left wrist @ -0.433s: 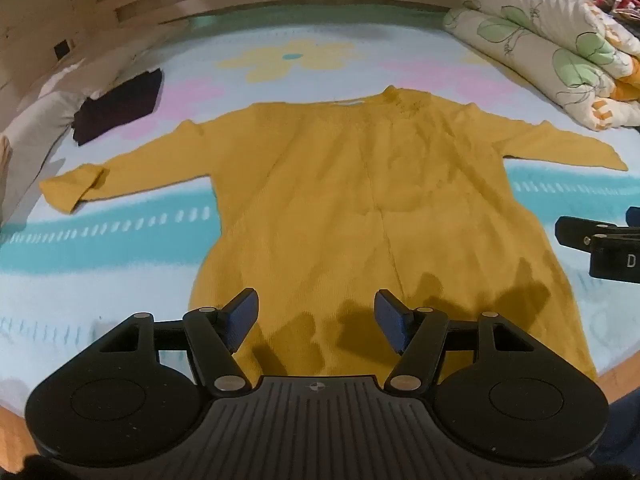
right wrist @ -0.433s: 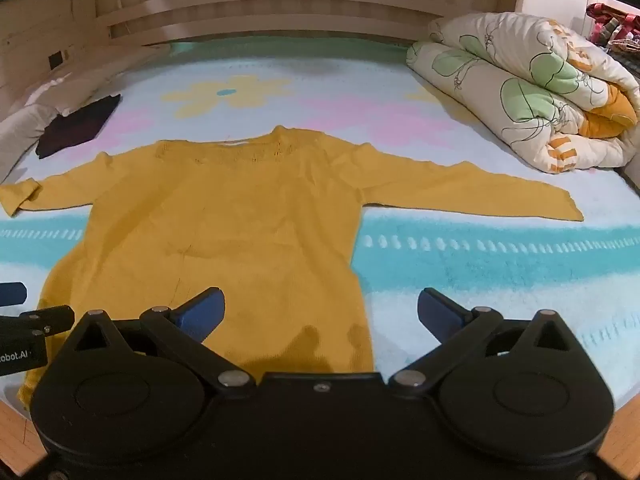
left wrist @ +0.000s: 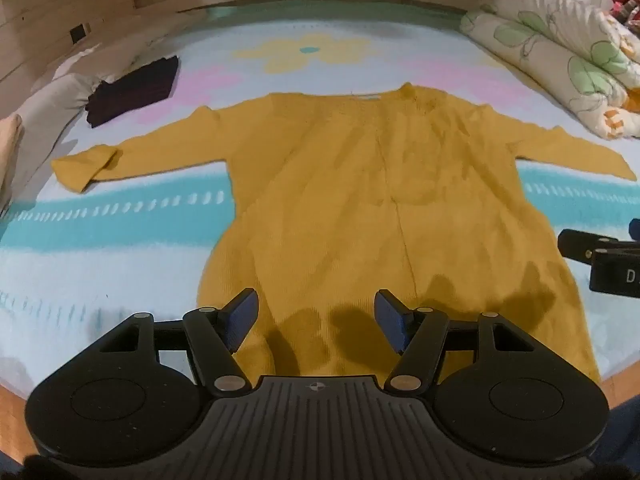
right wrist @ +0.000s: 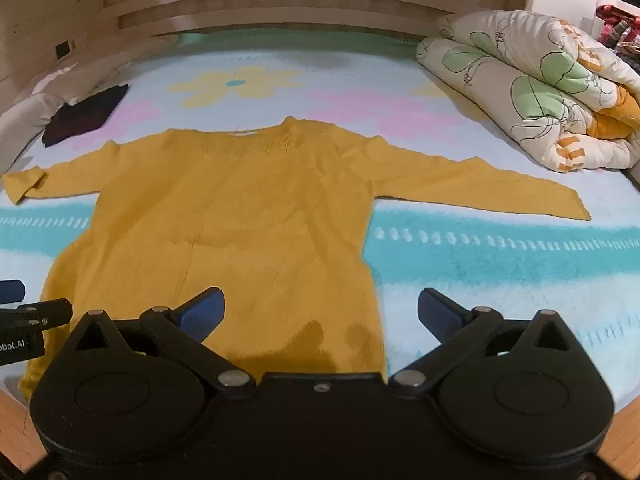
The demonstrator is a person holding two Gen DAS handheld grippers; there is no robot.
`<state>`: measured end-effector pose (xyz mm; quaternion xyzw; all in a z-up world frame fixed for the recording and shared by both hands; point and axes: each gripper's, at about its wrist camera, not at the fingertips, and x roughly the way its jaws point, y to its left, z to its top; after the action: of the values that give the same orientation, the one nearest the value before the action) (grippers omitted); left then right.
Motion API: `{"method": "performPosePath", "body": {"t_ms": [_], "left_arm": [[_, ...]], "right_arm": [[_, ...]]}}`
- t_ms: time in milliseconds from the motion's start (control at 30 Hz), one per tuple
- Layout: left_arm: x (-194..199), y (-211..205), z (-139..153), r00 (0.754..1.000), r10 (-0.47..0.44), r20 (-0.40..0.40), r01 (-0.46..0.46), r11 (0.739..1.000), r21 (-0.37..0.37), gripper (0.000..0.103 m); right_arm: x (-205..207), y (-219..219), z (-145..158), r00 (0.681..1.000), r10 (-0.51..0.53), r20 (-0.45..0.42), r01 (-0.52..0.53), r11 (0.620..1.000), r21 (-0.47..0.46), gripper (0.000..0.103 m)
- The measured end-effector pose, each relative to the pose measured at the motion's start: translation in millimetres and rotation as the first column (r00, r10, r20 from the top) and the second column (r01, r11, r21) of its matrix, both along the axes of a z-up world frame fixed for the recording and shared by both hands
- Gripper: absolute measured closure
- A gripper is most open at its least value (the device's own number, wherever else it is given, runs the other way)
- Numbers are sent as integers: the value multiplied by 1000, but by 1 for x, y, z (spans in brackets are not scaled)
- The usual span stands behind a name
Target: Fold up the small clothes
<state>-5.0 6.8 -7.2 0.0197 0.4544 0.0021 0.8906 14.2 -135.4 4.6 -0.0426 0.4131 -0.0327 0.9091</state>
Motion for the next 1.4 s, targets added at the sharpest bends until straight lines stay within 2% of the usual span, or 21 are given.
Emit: {"method": "performPosePath", "body": {"t_ms": [267,700,1100,1400], "left_arm": [[-11,-7,-9,997,-19,-71,17,1000,-25,40],[-26,-17,-16,997,-25,-69,25,1000,4,40],[-30,-17,-24,999,9,-53,-6,999,44,40],[-28,-18,-26,998,11,-54,-8,998,61,40]], "right_arm": [[-1,3,-2,999,4,-43,-3,1000,13,1],[-9,-8,-18,992,-9,-128,8,1000,-9,1],[-19,-27,-26,985,-29,-167,29,1000,-6,1],[-22,-25,-31,982,1,-190,-3,1000,-8,1]]}}
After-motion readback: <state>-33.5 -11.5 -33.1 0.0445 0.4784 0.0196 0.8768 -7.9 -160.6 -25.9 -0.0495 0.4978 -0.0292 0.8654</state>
